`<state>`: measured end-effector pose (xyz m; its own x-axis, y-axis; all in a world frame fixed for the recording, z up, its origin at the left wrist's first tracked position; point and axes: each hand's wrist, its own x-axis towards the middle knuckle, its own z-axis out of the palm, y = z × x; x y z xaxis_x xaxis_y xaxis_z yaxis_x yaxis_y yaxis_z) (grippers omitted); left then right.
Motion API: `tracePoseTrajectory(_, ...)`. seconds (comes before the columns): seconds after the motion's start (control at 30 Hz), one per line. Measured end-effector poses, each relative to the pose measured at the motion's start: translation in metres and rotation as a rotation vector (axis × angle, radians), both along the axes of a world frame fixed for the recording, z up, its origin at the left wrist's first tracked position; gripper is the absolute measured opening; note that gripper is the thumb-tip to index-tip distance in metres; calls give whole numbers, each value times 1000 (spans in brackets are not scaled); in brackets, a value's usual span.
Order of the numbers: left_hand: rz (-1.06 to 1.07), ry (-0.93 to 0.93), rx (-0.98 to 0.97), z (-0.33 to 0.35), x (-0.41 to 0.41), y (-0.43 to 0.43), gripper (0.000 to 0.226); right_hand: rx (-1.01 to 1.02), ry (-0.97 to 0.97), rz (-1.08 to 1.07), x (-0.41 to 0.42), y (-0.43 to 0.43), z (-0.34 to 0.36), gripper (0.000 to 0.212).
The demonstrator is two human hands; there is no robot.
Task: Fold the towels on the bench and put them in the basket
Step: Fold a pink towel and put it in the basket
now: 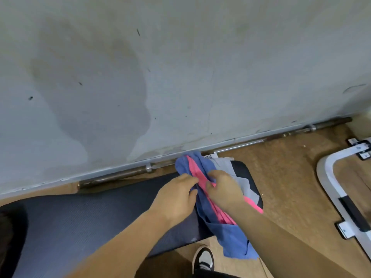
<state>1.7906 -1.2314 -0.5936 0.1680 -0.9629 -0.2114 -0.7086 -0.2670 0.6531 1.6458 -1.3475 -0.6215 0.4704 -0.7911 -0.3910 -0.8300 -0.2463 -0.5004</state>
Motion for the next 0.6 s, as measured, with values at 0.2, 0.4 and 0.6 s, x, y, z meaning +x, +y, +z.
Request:
tracePoseTrajectory(0.2,-62,-30,-178,-128,15,-25,25,-252,78,151,6,-11,-114,27)
tracePoseTrajectory(0.4,-74,-61,-352,-162,14,-17,36,-438,-28,54,-4,0,-130,23)
tracePoseTrajectory(0.6,-46,-146,-423,-117,9,35,39,-487,-188,-113,-9,35,-62,23)
